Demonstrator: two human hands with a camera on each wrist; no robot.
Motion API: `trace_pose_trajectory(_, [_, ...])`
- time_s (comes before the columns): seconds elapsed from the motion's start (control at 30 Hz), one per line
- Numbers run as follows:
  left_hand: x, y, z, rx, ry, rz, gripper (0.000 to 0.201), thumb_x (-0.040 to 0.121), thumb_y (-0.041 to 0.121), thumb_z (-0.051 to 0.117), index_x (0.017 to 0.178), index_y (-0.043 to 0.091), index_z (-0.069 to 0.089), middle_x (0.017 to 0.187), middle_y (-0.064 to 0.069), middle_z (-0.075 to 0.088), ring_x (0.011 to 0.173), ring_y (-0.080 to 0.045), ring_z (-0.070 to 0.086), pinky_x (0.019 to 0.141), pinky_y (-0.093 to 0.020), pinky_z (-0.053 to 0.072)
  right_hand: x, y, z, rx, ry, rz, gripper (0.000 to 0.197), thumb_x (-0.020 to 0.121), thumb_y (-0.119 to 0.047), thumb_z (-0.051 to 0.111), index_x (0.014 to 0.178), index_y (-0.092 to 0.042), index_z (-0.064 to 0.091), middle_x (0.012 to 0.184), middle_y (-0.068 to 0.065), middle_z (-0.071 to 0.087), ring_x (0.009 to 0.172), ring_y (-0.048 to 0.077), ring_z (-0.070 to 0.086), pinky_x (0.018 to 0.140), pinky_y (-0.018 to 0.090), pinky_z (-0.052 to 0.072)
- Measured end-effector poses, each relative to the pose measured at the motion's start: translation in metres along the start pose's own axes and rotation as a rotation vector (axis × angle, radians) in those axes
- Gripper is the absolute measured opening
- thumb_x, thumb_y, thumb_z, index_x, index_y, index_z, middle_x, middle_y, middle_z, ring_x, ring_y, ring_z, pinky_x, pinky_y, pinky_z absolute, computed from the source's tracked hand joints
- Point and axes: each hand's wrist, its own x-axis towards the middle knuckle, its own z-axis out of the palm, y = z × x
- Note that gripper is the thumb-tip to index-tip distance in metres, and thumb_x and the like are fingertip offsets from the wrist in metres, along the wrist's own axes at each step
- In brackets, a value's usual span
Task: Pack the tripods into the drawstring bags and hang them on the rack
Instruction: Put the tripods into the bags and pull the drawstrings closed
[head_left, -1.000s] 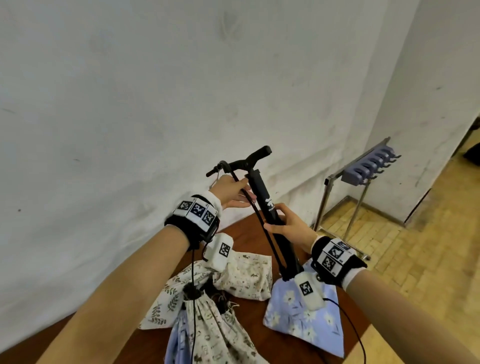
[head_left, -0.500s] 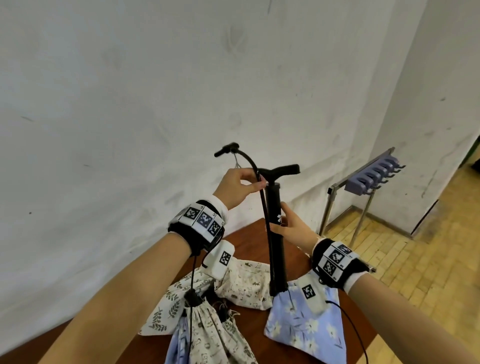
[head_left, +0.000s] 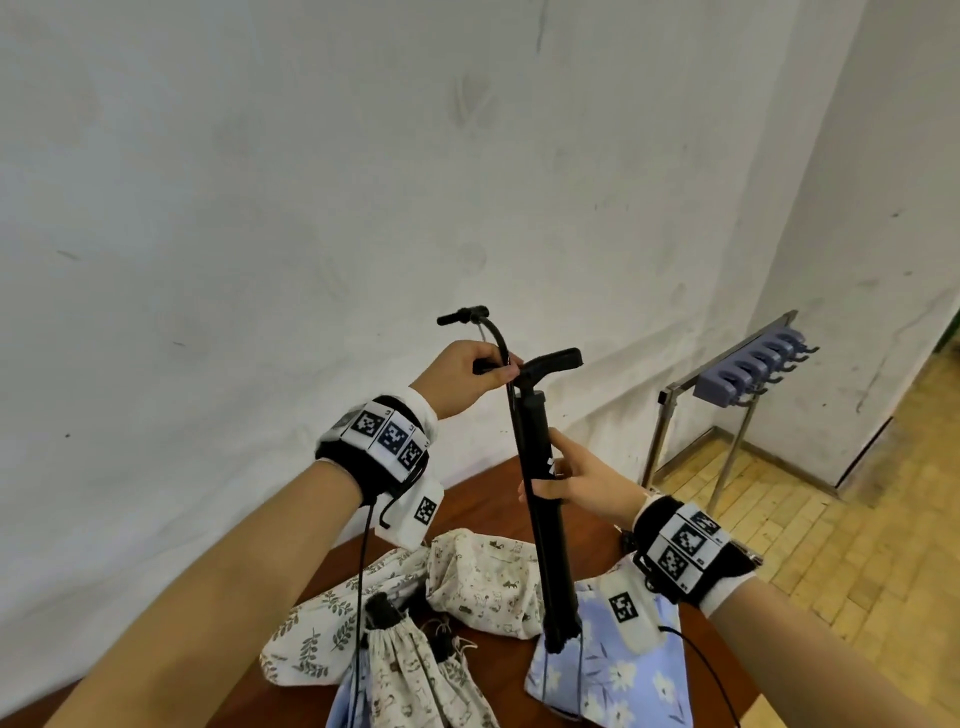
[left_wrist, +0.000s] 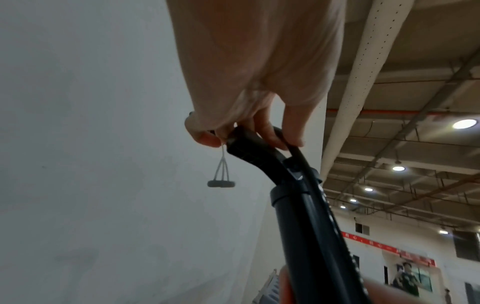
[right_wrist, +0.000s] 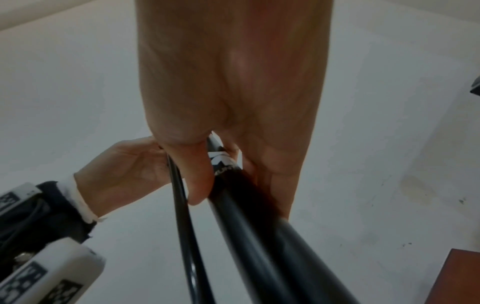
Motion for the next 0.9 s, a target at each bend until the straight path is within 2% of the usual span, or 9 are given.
trace_pose_trajectory(0.07, [-0.002,0.004,-0.001,-0.045,-0.020,0.012,0.019,0.091,0.013,0.061,0.106,0.002,0.065,0.104,-0.009,0.070,0.095,-0.016,0.067,0.101,-0.039,0.047,-0.001,-0.002,0.002,0.005,-0.035,-0.001,0.061,0.089,-0.001,0.062,0.122,-0.048,0.039,0.104,0.025,0.065,0.102,0.036,0.065,0.095,0.045,0.051])
trace_pose_trajectory(0.13, [-0.003,0.008,-0.002,-0.047,-0.056,0.016,0.018,0.090,0.014,0.063,0.104,0.004,0.066,0.097,-0.006,0.071,0.090,-0.013,0.068,0.101,-0.039,0.047,-0.002,-0.002,0.004,0.014,-0.071,0.004,0.065,0.089,0.002,0.060,0.124,-0.048,0.039,0.098,0.021,0.066,0.101,0.037,0.065,0.094,0.043,0.052])
trace_pose_trajectory(0.23, [-0.003,0.011,-0.005,0.004,-0.075,0.053,0.016,0.085,0.021,0.069,0.098,0.011,0.069,0.093,-0.006,0.071,0.094,-0.015,0.066,0.097,-0.040,0.049,-0.002,-0.001,0.005,0.054,-0.109,0.016,0.062,0.089,0.010,0.055,0.130,-0.033,0.039,0.086,0.013,0.067,0.093,0.035,0.066,0.085,0.034,0.055])
trace_pose_trajectory(0.33, [-0.004,0.013,-0.005,-0.038,-0.049,0.038,0.014,0.086,0.013,0.068,0.097,0.006,0.067,0.095,-0.008,0.069,0.092,-0.016,0.067,0.092,-0.036,0.052,-0.003,-0.001,0.007,0.108,-0.102,0.021,0.055,0.090,0.012,0.053,0.130,-0.023,0.040,0.083,0.012,0.066,0.088,0.032,0.066,0.078,0.029,0.055])
trace_pose_trajectory(0.43, [-0.005,0.012,-0.004,-0.054,-0.038,-0.003,0.017,0.089,0.011,0.063,0.103,0.001,0.063,0.098,-0.009,0.068,0.081,-0.009,0.069,0.092,-0.030,0.052,-0.004,-0.002,0.009,0.134,-0.107,0.021,0.056,0.089,0.012,0.053,0.128,-0.028,0.043,0.082,0.011,0.067,0.086,0.031,0.067,0.079,0.030,0.055])
trace_pose_trajectory(0.57, [-0.006,0.010,0.000,-0.029,-0.039,-0.027,0.021,0.089,0.014,0.063,0.103,-0.001,0.063,0.101,-0.009,0.068,0.091,-0.027,0.069,0.097,-0.043,0.049,-0.003,-0.002,0.008,0.070,-0.105,0.020,0.058,0.088,0.011,0.054,0.126,-0.032,0.043,0.080,0.007,0.068,0.085,0.029,0.068,0.085,0.036,0.055])
trace_pose_trajectory(0.7, [-0.003,0.009,0.000,0.021,-0.025,-0.049,0.022,0.089,0.019,0.064,0.099,0.000,0.064,0.100,-0.014,0.069,0.095,-0.033,0.067,0.097,-0.049,0.048,-0.006,-0.004,0.008,0.082,-0.106,0.014,0.057,0.088,0.011,0.054,0.126,-0.030,0.043,0.079,0.006,0.068,0.085,0.030,0.067,0.086,0.039,0.055])
trace_pose_trajectory(0.8, [-0.001,0.009,0.001,0.097,-0.030,-0.065,0.013,0.091,0.018,0.061,0.085,0.007,0.058,0.097,-0.016,0.069,0.095,-0.030,0.067,0.095,-0.044,0.049,-0.008,-0.004,0.012,0.107,-0.104,0.002,0.051,0.089,0.010,0.053,0.129,-0.019,0.041,0.083,0.013,0.065,0.085,0.031,0.066,0.085,0.041,0.056])
trace_pose_trajectory(0.9, [0.002,0.006,0.005,0.098,0.057,-0.102,0.010,0.092,0.012,0.059,0.085,0.007,0.054,0.091,-0.012,0.067,0.091,-0.030,0.067,0.090,-0.040,0.051,-0.008,-0.005,0.013,0.123,-0.046,-0.002,0.059,0.081,0.015,0.051,0.129,-0.020,0.043,0.094,0.014,0.065,0.089,0.026,0.065,0.082,0.041,0.055])
